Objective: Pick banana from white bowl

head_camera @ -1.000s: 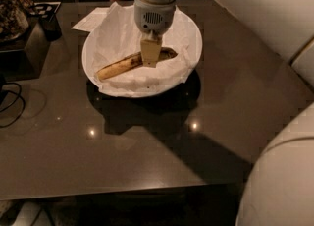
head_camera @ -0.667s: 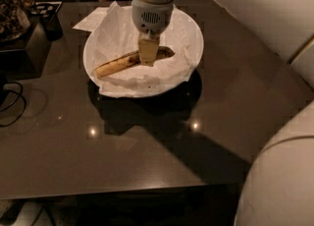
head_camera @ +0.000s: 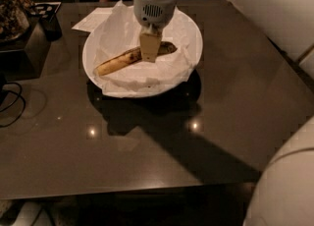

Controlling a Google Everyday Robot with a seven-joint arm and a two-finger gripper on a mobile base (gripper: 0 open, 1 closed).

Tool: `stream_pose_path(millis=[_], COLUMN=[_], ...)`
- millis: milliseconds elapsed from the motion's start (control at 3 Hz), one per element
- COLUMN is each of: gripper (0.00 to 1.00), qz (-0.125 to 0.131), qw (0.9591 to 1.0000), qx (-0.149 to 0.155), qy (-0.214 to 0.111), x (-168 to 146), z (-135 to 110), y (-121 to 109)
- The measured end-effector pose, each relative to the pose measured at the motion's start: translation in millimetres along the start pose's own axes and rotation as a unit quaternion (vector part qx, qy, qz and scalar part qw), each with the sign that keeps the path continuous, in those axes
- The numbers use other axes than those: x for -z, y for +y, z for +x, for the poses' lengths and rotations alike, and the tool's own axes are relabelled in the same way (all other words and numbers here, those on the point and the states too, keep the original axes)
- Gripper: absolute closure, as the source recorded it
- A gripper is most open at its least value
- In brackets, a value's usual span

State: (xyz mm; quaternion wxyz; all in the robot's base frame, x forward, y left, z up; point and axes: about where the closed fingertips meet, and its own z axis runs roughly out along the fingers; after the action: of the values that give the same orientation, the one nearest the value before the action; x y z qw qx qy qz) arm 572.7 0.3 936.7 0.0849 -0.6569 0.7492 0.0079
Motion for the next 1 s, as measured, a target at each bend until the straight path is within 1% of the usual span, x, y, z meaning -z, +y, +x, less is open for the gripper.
stream_pose_path(millis=[667,1000], gripper=[1.00,1.00], qz=[0.022,0.036], qw=[0.9994,0.9989], qx=[-0.027,-0.030], qy=[0.001,0.002], x=[31.1,45.9], z=[6.5,5.8], y=[3.4,4.6])
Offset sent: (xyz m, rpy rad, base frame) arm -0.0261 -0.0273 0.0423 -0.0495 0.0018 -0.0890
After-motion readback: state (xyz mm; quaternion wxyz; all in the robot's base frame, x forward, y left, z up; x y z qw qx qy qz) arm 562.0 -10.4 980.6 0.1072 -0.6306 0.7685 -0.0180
